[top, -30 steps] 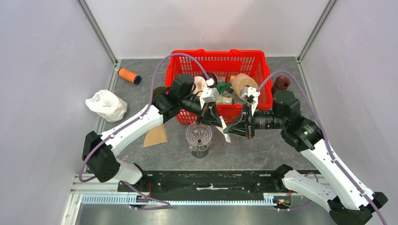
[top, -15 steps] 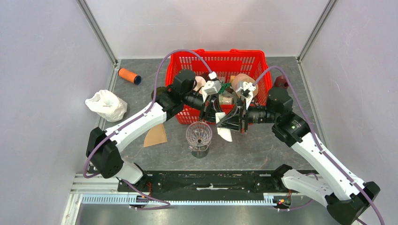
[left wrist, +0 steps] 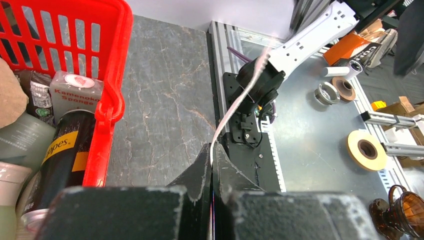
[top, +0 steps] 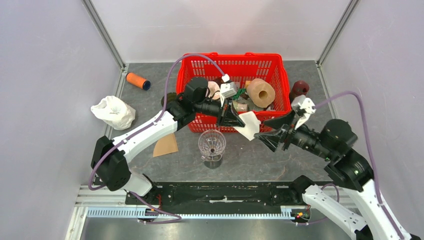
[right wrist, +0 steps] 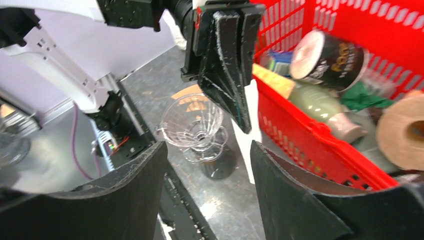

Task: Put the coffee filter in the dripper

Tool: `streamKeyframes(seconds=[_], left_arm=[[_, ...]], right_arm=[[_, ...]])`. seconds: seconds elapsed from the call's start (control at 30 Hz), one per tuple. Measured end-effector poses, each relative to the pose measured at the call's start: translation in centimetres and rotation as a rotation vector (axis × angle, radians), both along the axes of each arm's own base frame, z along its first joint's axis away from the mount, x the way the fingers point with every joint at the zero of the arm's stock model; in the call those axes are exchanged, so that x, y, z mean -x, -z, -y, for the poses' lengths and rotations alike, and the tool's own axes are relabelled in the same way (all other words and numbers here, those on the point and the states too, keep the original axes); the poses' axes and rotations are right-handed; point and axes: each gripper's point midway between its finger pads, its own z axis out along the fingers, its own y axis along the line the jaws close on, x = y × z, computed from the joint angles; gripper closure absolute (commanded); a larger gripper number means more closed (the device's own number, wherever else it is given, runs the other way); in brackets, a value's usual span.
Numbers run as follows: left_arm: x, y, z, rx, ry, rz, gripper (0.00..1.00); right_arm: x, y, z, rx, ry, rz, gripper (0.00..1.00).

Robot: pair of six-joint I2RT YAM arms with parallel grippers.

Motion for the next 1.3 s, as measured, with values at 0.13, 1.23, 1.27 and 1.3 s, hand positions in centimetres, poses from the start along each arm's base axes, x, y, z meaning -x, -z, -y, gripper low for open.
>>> streamKeyframes(seconds=[0.13,1.23,1.27,1.3], left_arm=[[-0.1,0.1,0.0,-0.007,-0.006,-0.006,0.98],[2.2,0.0,-1.1,0.008,0.081,-0.004,0.98],[2.2,0.0,-1.1,0.008,0.083,-0.004,0.98],[2.2,0.0,-1.1,0.009,0.085,-0.002,0.98]], right_arm=[[-0.1,-1.0,2.0,-0.017,0.106,0.051,0.23],[-4.8,2.3,4.4,0.107,0.371,-0.039,0.23],[-4.8,2.3,4.4,0.107,0.371,-0.039,0.24],[-4.8,2.4,4.4,0.108,0.370,-0.039,0.24]])
